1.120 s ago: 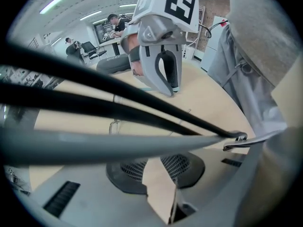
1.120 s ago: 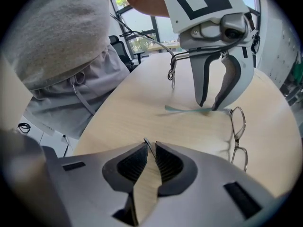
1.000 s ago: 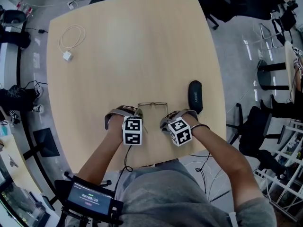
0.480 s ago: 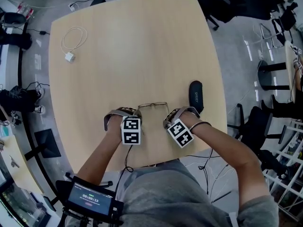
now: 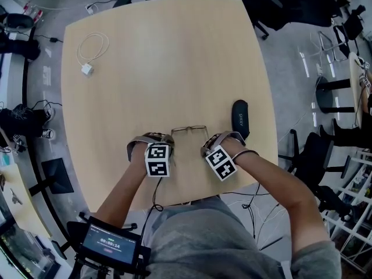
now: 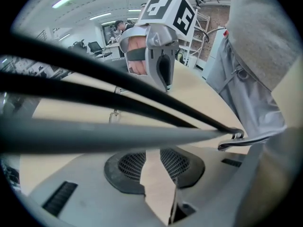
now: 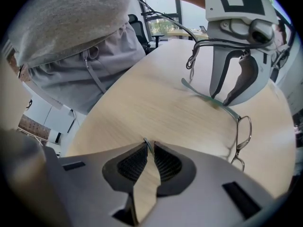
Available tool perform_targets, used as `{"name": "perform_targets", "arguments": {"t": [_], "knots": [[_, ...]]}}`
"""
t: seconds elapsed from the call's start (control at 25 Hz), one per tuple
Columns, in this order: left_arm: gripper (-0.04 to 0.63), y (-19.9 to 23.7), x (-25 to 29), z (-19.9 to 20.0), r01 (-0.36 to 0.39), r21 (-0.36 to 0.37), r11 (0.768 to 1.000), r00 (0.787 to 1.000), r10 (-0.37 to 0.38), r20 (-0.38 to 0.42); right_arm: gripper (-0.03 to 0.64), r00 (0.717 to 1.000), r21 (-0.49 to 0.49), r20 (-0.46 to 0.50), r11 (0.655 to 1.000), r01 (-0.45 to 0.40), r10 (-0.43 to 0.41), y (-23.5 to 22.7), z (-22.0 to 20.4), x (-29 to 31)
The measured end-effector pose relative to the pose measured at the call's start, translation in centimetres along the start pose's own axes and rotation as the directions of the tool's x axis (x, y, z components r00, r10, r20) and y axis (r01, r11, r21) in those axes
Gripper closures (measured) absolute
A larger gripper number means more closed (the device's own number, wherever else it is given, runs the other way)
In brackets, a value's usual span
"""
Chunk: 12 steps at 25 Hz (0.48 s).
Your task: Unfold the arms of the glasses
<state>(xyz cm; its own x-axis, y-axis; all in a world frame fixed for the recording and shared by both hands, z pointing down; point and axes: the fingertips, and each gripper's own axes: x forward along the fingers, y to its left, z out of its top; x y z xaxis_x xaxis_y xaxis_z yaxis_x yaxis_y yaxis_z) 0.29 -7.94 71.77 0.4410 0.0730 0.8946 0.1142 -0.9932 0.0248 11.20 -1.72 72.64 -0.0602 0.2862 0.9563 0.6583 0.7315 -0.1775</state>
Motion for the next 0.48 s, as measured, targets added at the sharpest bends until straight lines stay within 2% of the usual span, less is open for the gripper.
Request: {"name": "perform_targets", "arguments": {"t": [0.2,0.48], "knots": [[0.520,-0.8,-0.6,-0.1,0.007,-0.065,0.998,0.998,-0.003,0.069,0.578,0.999,0.070,0.016,0.997,0.037,-0.038,0.0,-0.1,-0.3],[0.520,0.3,-3.7,0.3,-0.084,-0.157,0.984,0.976,0.113,0.186,0.578,0.983,0.212,0.094,0.968,0.137,-0.160,-1.6,1.0,-1.8]]}}
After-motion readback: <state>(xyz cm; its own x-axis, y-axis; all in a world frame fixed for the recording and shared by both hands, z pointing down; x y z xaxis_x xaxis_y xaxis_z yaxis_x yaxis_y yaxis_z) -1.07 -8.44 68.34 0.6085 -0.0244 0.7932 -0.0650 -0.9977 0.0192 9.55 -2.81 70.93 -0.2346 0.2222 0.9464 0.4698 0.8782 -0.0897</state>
